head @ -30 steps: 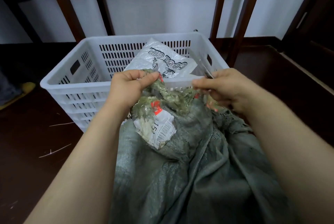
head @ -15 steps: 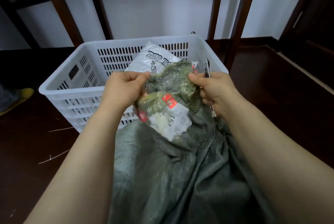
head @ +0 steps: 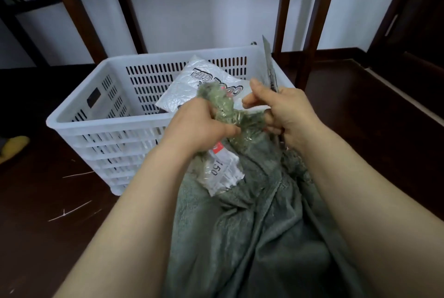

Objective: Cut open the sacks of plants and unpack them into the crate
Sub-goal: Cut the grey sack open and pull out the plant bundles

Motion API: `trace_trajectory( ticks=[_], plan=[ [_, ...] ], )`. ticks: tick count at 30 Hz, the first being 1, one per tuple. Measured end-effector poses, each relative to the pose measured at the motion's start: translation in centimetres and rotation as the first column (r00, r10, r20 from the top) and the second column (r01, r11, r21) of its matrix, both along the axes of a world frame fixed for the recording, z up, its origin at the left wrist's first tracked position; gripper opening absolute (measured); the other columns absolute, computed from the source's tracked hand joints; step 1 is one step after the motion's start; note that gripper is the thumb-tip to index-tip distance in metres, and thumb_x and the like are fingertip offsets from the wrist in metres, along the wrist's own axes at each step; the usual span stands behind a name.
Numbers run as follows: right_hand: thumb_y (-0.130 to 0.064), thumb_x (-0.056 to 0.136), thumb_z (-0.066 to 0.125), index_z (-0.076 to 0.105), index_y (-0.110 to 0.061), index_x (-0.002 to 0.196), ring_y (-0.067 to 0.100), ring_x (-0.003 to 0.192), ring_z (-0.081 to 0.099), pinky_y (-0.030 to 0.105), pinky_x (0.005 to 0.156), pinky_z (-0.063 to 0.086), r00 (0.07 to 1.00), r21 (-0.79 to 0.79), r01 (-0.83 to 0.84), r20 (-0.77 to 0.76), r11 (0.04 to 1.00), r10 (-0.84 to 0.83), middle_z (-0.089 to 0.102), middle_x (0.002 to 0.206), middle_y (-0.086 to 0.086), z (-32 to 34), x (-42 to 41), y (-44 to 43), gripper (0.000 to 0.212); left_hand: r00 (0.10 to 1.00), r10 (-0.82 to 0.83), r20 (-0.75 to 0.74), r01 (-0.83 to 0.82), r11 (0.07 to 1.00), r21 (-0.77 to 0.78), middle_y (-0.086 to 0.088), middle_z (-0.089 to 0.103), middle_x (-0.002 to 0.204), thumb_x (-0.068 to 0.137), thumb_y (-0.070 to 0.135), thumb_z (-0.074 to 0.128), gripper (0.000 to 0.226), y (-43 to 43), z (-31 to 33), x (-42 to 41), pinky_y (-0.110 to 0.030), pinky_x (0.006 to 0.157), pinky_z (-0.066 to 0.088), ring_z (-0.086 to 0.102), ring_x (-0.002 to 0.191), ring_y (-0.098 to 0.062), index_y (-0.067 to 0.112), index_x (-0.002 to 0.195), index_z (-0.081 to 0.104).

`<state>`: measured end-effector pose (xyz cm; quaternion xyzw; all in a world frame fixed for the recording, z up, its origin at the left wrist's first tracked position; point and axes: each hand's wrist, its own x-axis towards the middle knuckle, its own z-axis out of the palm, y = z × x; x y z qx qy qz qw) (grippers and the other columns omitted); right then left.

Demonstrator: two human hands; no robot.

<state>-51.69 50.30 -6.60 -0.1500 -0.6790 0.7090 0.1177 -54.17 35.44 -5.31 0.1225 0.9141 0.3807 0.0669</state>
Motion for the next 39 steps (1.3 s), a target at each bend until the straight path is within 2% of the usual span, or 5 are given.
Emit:
trace_trajectory(
  ticks=[8,11,17,24,39],
  plan=[
    [-0.033,0.083,0.063,0.051,-0.02,0.081,0.012,0.039,0.012,0.017,0.044,0.013,0.916,0.219,-0.251,0.369,0.943,0.158,0.021,0.048,0.0,-0.4,0.2,1.5,0.018,0.955,-0.155,0.254,-0.028,0.804,0.594,-0.01,0.064,0.083,0.079,-0.015,0.061,0.02,-1.0,-0.1,-0.5,-0.018,0.056,0.057,0.067,0.072,-0.02,0.004,0.083,0.058],
    [-0.048,0.085,0.061,0.062,-0.011,0.076,0.009,0.035,0.013,0.01,0.038,0.015,0.907,0.19,-0.317,0.347,0.929,0.239,0.049,0.053,0.002,1.5,1.0,2.3,0.037,0.974,-0.11,0.198,-0.049,0.752,0.658,-0.006,0.069,0.081,0.08,-0.016,0.059,0.022,-1.7,-0.6,-1.1,-0.024,0.069,0.059,0.069,0.078,-0.019,0.003,0.092,0.06],
    [-0.019,0.083,0.069,0.064,-0.002,0.077,0.006,0.027,0.021,0.01,0.038,0.017,0.87,0.31,-0.412,0.412,0.857,0.27,0.065,0.051,0.005,3.6,2.1,3.8,0.019,0.982,-0.144,0.12,0.044,0.799,0.599,-0.01,0.068,0.079,0.077,-0.012,0.065,0.021,-1.5,-0.4,-0.8,-0.02,0.049,0.051,0.065,0.058,-0.013,-0.001,0.095,0.061],
    [-0.055,0.052,0.078,0.065,-0.014,0.076,0.022,0.069,0.048,0.035,0.072,0.039,0.928,0.227,-0.202,0.357,0.953,0.111,0.061,0.061,0.002,0.0,0.9,2.7,0.049,0.958,-0.242,0.154,0.117,0.821,0.559,0.002,0.051,0.052,0.084,-0.01,0.059,0.02,-1.1,-0.6,-0.2,-0.014,0.035,0.035,0.046,0.038,-0.002,0.006,0.079,0.048],
    [0.0,0.079,0.067,0.054,-0.01,0.069,0.005,0.023,0.03,0.013,0.029,0.023,0.994,0.061,0.019,0.104,0.998,-0.026,0.047,0.042,0.003,0.8,0.8,2.9,0.019,0.944,-0.243,0.222,0.142,0.909,0.391,0.01,0.049,0.049,0.078,0.017,0.071,0.009,-2.1,-0.2,-0.6,-0.021,0.044,0.033,0.038,0.037,-0.005,0.018,0.071,0.065]
  ],
)
